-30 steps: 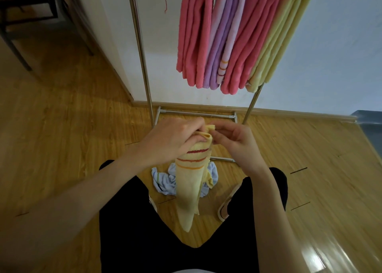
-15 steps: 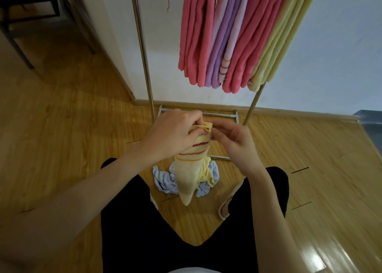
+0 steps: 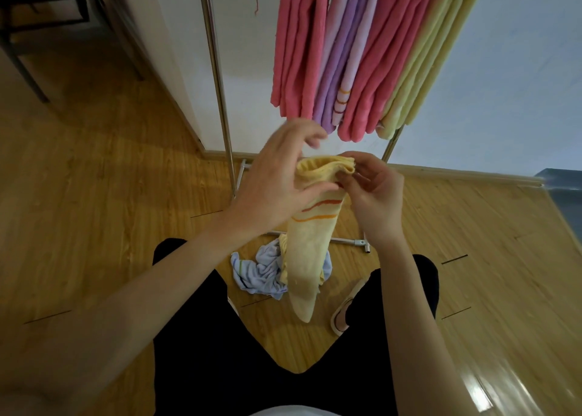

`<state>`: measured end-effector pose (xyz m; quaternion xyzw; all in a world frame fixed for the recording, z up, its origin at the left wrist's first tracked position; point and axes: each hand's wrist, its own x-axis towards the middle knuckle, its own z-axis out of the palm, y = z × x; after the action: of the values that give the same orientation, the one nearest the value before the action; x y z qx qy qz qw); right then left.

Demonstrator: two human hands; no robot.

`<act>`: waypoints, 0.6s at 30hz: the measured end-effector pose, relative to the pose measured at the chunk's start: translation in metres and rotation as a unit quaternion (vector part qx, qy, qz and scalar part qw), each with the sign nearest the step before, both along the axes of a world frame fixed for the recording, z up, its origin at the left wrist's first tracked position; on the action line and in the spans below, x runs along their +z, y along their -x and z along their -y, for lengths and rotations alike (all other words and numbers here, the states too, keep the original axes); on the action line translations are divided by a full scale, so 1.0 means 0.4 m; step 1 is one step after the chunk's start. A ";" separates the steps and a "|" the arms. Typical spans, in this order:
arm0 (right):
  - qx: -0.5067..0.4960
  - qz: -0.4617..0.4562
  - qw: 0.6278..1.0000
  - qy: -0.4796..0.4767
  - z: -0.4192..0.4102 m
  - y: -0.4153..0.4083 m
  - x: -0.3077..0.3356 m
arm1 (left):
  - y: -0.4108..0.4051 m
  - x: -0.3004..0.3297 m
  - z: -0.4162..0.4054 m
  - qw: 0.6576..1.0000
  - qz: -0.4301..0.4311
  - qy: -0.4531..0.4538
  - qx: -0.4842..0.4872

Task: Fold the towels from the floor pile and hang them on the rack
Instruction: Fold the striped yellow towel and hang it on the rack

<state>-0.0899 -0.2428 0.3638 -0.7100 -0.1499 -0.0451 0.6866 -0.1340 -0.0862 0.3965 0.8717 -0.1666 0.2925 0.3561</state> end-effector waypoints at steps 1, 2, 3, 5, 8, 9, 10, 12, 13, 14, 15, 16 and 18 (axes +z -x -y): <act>-0.004 -0.012 1.000 0.002 0.000 -0.006 -0.001 | 0.004 -0.027 -0.011 1.000 -0.007 0.015 0.010; -0.005 -0.022 1.000 0.009 0.000 -0.012 -0.001 | 0.008 -0.064 -0.024 0.999 -0.035 0.029 0.026; -0.003 -0.029 0.999 0.018 -0.001 -0.015 -0.001 | 0.012 -0.106 -0.037 0.995 -0.083 0.041 0.042; 0.006 -0.044 0.999 0.020 -0.006 -0.013 0.003 | 0.018 -0.203 -0.066 0.971 -0.225 0.069 0.046; 0.019 -0.067 0.998 -0.005 -0.018 -0.003 0.018 | 0.025 -0.325 -0.084 0.911 -0.374 0.172 0.000; 0.022 -0.072 0.997 -0.015 -0.022 0.001 0.025 | 0.022 -0.353 -0.083 0.902 -0.383 0.198 -0.003; 0.025 -0.076 0.997 -0.024 -0.024 0.005 0.033 | 0.017 -0.373 -0.079 0.898 -0.385 0.213 0.000; 0.029 -0.082 0.995 -0.041 -0.027 0.011 0.048 | 0.002 -0.396 -0.062 0.889 -0.395 0.231 0.014; 0.027 -0.084 0.995 -0.047 -0.028 0.014 0.056 | -0.007 -0.410 -0.056 0.881 -0.408 0.240 0.021; 0.024 -0.085 0.995 -0.055 -0.029 0.017 0.063 | -0.013 -0.422 -0.050 0.871 -0.422 0.250 0.021; 0.018 -0.083 0.994 -0.066 -0.028 0.019 0.071 | -0.017 -0.434 -0.046 0.864 -0.434 0.254 0.017; 0.008 -0.081 0.994 -0.078 -0.025 0.020 0.077 | -0.022 -0.456 -0.047 0.861 -0.441 0.252 0.014; -0.036 -0.079 0.990 -0.112 -0.014 0.018 0.082 | -0.026 -0.497 -0.051 0.852 -0.467 0.237 0.022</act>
<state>-0.0971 -0.2372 0.3968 -0.6349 -0.0638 -0.0303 0.7694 -0.1236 -0.0659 0.1976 0.7982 0.1132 -0.1107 0.5812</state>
